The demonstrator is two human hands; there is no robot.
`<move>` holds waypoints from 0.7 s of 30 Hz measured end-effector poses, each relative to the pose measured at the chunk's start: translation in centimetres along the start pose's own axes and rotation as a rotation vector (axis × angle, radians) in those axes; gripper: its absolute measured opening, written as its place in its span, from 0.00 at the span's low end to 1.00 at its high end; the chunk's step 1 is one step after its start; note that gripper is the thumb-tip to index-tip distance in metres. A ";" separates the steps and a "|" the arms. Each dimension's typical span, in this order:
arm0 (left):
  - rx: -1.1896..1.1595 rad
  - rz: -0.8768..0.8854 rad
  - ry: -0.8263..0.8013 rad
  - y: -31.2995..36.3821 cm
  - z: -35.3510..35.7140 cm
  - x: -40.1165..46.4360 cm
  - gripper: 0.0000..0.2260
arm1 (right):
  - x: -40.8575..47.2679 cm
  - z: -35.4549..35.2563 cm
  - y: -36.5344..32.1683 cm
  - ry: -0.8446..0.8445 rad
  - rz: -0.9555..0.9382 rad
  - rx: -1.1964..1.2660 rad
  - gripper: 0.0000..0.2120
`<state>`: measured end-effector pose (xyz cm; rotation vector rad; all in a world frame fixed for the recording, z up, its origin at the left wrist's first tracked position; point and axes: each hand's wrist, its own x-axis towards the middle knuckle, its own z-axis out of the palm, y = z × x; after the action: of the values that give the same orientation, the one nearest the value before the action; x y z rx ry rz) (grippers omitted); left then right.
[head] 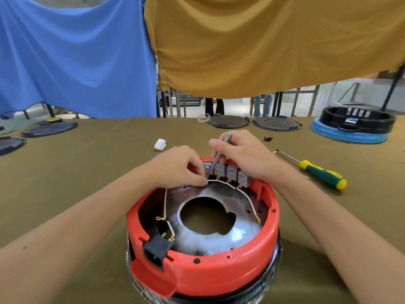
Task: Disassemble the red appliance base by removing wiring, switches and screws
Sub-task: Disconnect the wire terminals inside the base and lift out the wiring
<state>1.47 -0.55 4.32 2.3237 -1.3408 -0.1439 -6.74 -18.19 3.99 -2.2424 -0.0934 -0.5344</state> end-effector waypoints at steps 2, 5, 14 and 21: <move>-0.004 0.005 -0.004 0.0 0.0 0.0 0.04 | -0.2 0.1 0.1 0.016 -0.009 0.001 0.16; -0.005 0.003 -0.005 0.1 0.0 0.0 0.04 | -0.5 0.2 0.3 0.050 -0.041 -0.012 0.15; 0.007 0.000 0.002 0.1 0.0 -0.1 0.04 | -0.4 0.1 0.2 0.029 -0.040 -0.004 0.15; 0.022 -0.005 -0.001 0.0 0.0 0.0 0.04 | 0.0 0.3 0.4 0.017 0.021 0.045 0.17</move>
<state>1.47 -0.50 4.32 2.3454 -1.3437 -0.1326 -6.55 -18.25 3.59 -2.1921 -0.0731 -0.5349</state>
